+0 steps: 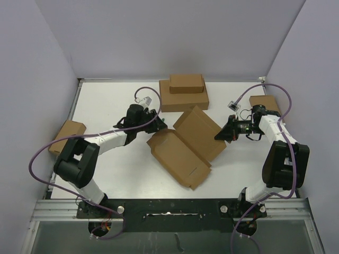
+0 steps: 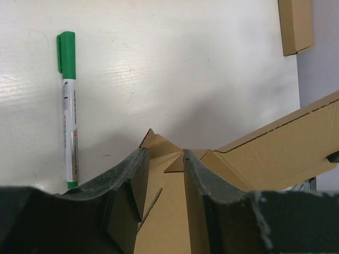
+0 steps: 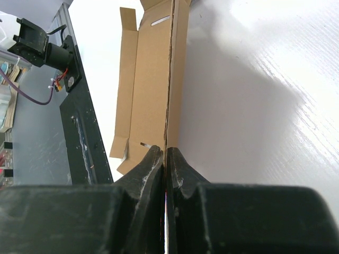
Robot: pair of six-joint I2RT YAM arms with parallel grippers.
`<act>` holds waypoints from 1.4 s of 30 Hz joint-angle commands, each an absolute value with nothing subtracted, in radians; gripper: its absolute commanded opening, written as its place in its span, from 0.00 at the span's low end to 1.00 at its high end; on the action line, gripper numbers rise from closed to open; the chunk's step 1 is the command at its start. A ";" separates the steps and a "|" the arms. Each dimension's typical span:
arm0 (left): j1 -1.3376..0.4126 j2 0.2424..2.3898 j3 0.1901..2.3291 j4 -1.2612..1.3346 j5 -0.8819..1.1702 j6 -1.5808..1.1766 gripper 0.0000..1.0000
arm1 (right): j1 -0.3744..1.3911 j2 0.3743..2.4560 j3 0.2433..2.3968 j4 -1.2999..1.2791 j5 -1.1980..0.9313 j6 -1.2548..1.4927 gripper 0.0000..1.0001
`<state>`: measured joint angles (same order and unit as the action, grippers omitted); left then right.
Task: Fold the paper box
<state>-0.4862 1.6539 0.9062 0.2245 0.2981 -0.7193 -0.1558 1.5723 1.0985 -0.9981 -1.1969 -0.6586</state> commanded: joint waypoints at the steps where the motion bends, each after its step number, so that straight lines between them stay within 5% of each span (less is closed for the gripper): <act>1: -0.479 1.690 0.967 0.265 0.305 -0.730 0.31 | -0.149 1.526 1.140 -1.007 -1.250 -0.683 0.00; 26: -0.568 1.722 0.953 0.218 0.355 -0.751 0.17 | -0.137 1.532 1.137 -0.997 -1.239 -0.675 0.00; 42: -0.551 1.622 0.894 0.181 0.279 -0.791 0.21 | -0.138 1.529 1.135 -0.987 -1.224 -0.664 0.00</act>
<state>-0.5591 1.7012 0.9066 0.1860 0.3099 -0.7750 -0.1417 1.5723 1.1000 -1.0016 -1.1877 -0.6613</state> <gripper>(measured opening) 0.210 0.039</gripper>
